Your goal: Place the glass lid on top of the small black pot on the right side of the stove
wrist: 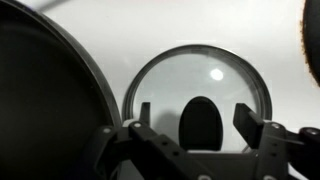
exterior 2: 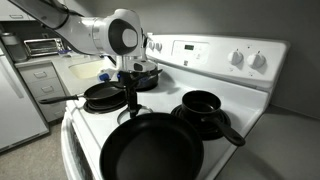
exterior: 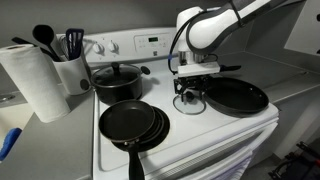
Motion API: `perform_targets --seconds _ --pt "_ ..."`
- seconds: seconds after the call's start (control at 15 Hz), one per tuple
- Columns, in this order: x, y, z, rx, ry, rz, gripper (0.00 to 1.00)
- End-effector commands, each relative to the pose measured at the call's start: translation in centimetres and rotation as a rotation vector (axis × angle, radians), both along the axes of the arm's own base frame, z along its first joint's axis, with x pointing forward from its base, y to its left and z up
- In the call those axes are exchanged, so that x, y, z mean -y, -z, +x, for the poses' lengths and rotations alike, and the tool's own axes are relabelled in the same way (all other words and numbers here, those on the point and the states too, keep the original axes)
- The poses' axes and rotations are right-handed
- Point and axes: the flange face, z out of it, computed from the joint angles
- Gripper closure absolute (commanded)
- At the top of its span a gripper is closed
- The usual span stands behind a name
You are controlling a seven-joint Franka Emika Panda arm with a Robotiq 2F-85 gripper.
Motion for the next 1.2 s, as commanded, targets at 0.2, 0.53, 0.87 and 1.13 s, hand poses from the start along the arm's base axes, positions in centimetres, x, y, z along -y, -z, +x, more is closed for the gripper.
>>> perform_targets --seconds 0.2,0.53,0.87,1.13 --pt "0.3 -0.7 -0.2 0.019 0.007 0.000 0.67" --pt "-0.3 -0.7 -0.6 0.035 -0.016 -0.027 0.85" --pt "-1.9 -1.4 -0.7 0.050 -0.054 -0.045 0.85" --pt "-4.3 -2.8 -0.4 0.077 -0.108 -0.060 0.85"
